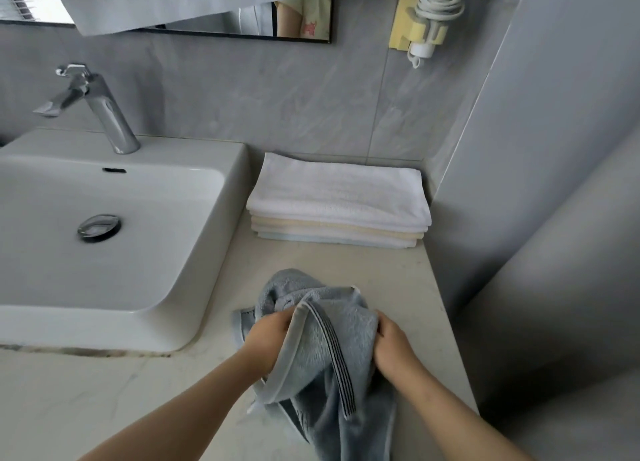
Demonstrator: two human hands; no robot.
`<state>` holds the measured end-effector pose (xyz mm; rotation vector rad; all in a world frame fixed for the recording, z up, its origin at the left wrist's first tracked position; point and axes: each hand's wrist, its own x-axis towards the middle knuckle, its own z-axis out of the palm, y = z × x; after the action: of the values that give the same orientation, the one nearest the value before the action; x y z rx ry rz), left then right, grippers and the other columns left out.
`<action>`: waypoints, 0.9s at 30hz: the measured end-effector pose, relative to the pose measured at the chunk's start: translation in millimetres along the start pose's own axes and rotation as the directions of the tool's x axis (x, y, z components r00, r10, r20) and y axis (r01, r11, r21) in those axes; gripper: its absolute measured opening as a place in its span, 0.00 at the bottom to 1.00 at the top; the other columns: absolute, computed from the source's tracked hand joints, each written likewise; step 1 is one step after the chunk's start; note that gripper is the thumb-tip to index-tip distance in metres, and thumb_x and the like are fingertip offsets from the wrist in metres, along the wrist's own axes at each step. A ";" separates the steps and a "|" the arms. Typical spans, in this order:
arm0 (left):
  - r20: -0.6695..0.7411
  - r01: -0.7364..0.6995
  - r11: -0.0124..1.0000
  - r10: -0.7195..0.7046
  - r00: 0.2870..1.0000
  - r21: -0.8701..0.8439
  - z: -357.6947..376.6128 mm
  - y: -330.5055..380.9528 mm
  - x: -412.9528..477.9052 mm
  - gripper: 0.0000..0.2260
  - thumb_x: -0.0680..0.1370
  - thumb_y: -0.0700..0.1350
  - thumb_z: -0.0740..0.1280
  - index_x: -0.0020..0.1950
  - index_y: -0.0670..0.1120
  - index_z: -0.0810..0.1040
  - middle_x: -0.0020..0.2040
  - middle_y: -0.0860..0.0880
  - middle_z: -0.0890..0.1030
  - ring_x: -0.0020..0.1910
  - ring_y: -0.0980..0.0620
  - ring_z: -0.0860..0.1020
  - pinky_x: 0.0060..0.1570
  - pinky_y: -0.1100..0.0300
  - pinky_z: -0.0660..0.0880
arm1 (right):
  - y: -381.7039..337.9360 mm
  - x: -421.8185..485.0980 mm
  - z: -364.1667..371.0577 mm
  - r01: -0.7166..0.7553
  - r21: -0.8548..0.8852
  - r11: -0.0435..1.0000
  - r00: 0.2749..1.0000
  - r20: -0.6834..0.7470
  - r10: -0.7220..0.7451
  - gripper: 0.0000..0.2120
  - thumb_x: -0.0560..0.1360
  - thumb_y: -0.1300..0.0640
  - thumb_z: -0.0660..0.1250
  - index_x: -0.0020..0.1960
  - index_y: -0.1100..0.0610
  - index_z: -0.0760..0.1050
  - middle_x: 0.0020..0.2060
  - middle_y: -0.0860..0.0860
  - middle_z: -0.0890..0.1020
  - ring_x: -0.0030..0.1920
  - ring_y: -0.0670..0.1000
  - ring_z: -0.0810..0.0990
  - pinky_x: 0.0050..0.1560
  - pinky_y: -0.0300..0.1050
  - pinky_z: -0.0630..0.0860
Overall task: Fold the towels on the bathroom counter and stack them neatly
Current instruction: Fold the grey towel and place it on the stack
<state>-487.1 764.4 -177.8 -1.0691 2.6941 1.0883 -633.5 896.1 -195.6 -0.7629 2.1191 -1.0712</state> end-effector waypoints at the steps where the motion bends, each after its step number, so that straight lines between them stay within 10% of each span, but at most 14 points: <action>1: -0.007 0.000 1.000 0.000 1.000 -0.031 -4.1 3.6 -0.1 0.15 0.82 0.50 0.51 0.56 0.47 0.76 0.50 0.46 0.80 0.45 0.50 0.77 0.49 0.59 0.73 | -3.9 2.0 0.0 -0.041 0.043 0.998 0.999 -0.007 0.041 0.09 0.79 0.59 0.59 0.43 0.50 0.74 0.42 0.48 0.80 0.47 0.49 0.77 0.47 0.42 0.72; 6: 0.139 0.064 0.949 -0.021 0.990 -0.308 -27.0 15.4 -0.1 0.03 0.80 0.39 0.61 0.50 0.45 0.74 0.42 0.51 0.76 0.38 0.57 0.74 0.40 0.68 0.72 | -14.7 7.4 -6.2 -0.140 0.301 0.943 0.990 0.014 0.142 0.16 0.81 0.61 0.55 0.37 0.58 0.75 0.22 0.49 0.77 0.23 0.46 0.75 0.25 0.36 0.68; 10: 0.254 0.267 0.708 -0.126 0.959 -0.654 -37.8 20.5 0.2 0.08 0.78 0.35 0.62 0.41 0.44 0.74 0.36 0.48 0.78 0.37 0.51 0.75 0.37 0.63 0.77 | -26.7 17.3 -15.3 -0.272 0.401 0.875 0.962 0.081 0.261 0.19 0.81 0.61 0.50 0.36 0.62 0.72 0.17 0.53 0.73 0.21 0.51 0.73 0.25 0.40 0.67; 13: 0.325 0.355 0.333 -0.143 0.935 -0.874 -37.1 21.8 6.7 0.11 0.81 0.41 0.55 0.44 0.41 0.74 0.31 0.46 0.81 0.35 0.49 0.79 0.31 0.64 0.78 | -30.7 28.2 -21.4 -0.392 0.494 0.776 0.915 0.126 0.382 0.16 0.79 0.59 0.52 0.41 0.63 0.75 0.29 0.59 0.77 0.30 0.55 0.75 0.32 0.44 0.68; 17: 0.384 0.394 0.144 -0.091 0.919 -0.908 -38.5 15.8 20.8 0.34 0.76 0.67 0.53 0.57 0.39 0.79 0.53 0.37 0.82 0.51 0.40 0.81 0.51 0.49 0.77 | -36.3 36.1 -30.2 -0.315 0.588 0.745 0.942 0.098 0.320 0.13 0.80 0.59 0.55 0.52 0.60 0.77 0.46 0.59 0.82 0.44 0.56 0.81 0.40 0.44 0.76; 22: 0.354 0.445 0.393 -0.283 0.891 -0.805 -31.2 5.8 37.5 0.30 0.75 0.66 0.60 0.60 0.41 0.76 0.52 0.40 0.83 0.52 0.42 0.81 0.58 0.49 0.76 | -31.8 46.4 -24.3 -0.167 0.447 0.879 0.958 -0.136 0.251 0.09 0.80 0.61 0.56 0.54 0.58 0.74 0.49 0.57 0.80 0.48 0.54 0.78 0.45 0.43 0.75; 27: 0.082 0.383 0.635 -0.450 0.889 -0.671 -17.3 -3.4 44.1 0.16 0.74 0.43 0.70 0.58 0.41 0.73 0.49 0.44 0.78 0.43 0.49 0.76 0.39 0.58 0.74 | -25.0 38.4 -15.4 -0.014 0.462 0.887 0.999 -0.038 0.035 0.33 0.76 0.51 0.66 0.76 0.51 0.52 0.63 0.44 0.65 0.65 0.46 0.66 0.63 0.42 0.65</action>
<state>-515.0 726.1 -179.2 -1.7582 1.9010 1.9939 -664.0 863.0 -178.0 -0.4801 1.7912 -1.5159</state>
